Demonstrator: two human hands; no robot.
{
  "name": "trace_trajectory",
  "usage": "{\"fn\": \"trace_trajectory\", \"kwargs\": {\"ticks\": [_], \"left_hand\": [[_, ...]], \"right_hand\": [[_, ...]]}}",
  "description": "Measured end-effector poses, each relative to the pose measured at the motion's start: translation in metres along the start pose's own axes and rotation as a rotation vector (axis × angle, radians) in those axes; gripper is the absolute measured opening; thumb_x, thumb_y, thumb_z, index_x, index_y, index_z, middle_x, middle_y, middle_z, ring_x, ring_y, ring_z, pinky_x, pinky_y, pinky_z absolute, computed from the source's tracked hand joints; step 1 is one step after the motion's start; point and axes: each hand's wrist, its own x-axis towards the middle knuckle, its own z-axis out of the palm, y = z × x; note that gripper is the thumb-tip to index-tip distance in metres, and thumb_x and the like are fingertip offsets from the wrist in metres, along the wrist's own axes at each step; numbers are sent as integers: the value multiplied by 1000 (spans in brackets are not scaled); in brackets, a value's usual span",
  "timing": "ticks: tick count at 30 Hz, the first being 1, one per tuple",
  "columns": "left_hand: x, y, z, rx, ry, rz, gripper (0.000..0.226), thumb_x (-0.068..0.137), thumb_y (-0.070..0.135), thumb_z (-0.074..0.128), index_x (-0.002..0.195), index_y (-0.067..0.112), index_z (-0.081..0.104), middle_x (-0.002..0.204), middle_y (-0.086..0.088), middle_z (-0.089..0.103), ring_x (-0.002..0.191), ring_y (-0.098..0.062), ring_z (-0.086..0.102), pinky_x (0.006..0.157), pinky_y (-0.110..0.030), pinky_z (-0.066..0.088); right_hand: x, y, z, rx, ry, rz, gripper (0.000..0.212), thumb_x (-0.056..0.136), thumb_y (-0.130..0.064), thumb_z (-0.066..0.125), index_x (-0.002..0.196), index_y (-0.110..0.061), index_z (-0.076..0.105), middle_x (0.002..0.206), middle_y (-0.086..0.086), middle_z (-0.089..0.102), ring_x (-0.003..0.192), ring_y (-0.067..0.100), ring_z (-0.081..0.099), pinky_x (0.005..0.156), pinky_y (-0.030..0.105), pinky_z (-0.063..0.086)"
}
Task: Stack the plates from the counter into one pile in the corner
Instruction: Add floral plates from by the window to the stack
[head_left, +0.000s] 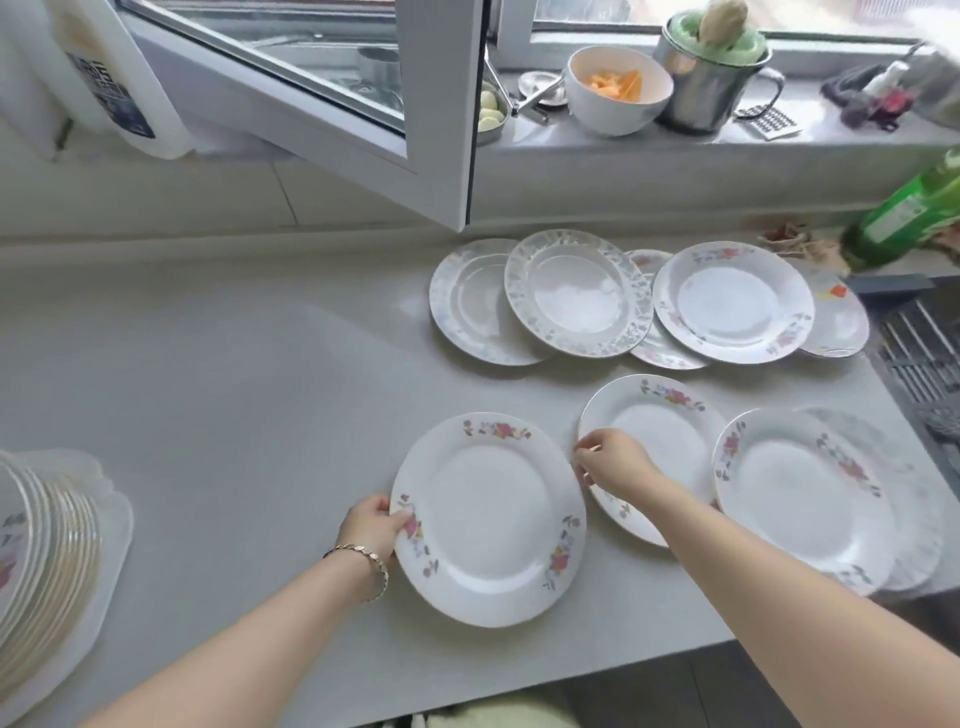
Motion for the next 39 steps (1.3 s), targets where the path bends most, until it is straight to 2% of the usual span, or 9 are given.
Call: {"fn": "trace_trajectory", "kwargs": {"ticks": [8, 11, 16, 19, 23, 27, 29, 32, 39], "left_hand": [[-18, 7, -55, -201, 135, 45, 20, 84, 3, 60, 68, 13, 53, 83, -17, 62, 80, -34, 62, 90, -52, 52], [-30, 7, -96, -350, 219, 109, 24, 90, 1, 53, 71, 16, 54, 75, -12, 61, 67, -25, 58, 75, -40, 52], [-49, 0, -184, -617, 380, 202, 23, 90, 1, 53, 72, 15, 55, 42, 8, 64, 44, -8, 62, 57, -25, 51], [-61, -15, -239, -780, 482, 197, 22, 89, -3, 53, 72, 11, 55, 42, 6, 64, 38, -5, 61, 44, -19, 54], [-75, -49, -308, -930, 621, 141, 12, 89, -3, 52, 85, 7, 56, 71, -7, 58, 52, -15, 63, 47, -29, 54], [-82, -89, -358, -1038, 718, 88, 17, 90, -3, 50, 77, 7, 53, 62, -9, 61, 42, -14, 63, 34, -22, 51], [-85, -104, -372, -1067, 735, 56, 12, 91, -2, 51, 82, 5, 55, 71, -12, 59, 53, -19, 61, 42, -26, 56], [-84, -116, -380, -1111, 752, 27, 25, 91, -3, 51, 115, -1, 55, 79, -12, 57, 64, -18, 54, 82, -40, 52], [-76, -127, -382, -1106, 778, -20, 31, 89, -6, 51, 120, -7, 55, 70, -8, 54, 61, -19, 53, 84, -41, 46]], "right_hand": [[0, -24, 8, -2, 62, -18, 26, 83, -5, 41, 96, -14, 61, 90, 6, 67, 86, 26, 62, 60, 28, 47], [-2, -45, 23, -15, 80, -32, 24, 81, -5, 41, 91, -16, 59, 99, 8, 69, 96, 28, 64, 84, 35, 52], [-19, -109, 75, -133, 20, -166, 23, 79, -9, 43, 82, -22, 62, 97, 4, 71, 93, 26, 66, 86, 33, 52], [-35, -153, 115, -220, -49, -275, 19, 81, -11, 43, 78, -25, 56, 101, 5, 70, 96, 27, 66, 87, 36, 53], [-55, -205, 166, -319, -147, -390, 18, 83, -14, 44, 90, -24, 57, 96, 4, 70, 88, 23, 67, 76, 29, 54], [-73, -240, 208, -354, -237, -466, 16, 85, -12, 46, 93, -20, 58, 83, 1, 68, 64, 13, 61, 54, 19, 43], [-78, -249, 224, -385, -259, -484, 16, 85, -12, 47, 94, -19, 59, 78, -2, 66, 62, 10, 60, 52, 19, 41], [-82, -258, 239, -409, -279, -481, 19, 86, -12, 46, 98, -17, 60, 73, -5, 64, 60, 7, 59, 51, 19, 39], [-87, -270, 251, -415, -280, -463, 18, 88, -11, 45, 97, -15, 59, 73, -4, 64, 63, 13, 60, 53, 20, 41]]}}
